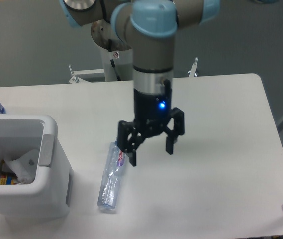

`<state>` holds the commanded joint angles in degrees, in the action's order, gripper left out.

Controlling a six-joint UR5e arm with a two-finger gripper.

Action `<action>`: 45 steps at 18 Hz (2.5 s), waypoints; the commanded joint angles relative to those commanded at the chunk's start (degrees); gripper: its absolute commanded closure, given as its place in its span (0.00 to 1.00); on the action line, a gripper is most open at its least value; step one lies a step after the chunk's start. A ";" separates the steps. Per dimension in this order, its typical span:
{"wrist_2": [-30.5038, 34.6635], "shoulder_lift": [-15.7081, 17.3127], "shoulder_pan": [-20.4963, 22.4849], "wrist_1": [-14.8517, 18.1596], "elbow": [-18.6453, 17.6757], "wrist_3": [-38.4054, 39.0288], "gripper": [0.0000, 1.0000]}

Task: Place the trash in the trash can
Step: 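Move the open gripper back over the clear water bottle, then lower the gripper around the bottle's cap end and close on it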

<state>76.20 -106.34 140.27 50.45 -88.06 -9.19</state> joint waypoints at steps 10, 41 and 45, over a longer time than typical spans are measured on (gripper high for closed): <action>0.26 -7.29 -2.46 -0.53 -3.00 -11.29 0.00; 5.00 -21.09 -12.48 -4.39 -0.01 -8.04 0.00; 6.06 -21.98 -13.18 -4.57 -0.01 -7.95 0.00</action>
<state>82.26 -128.32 127.09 45.88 -88.07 -17.14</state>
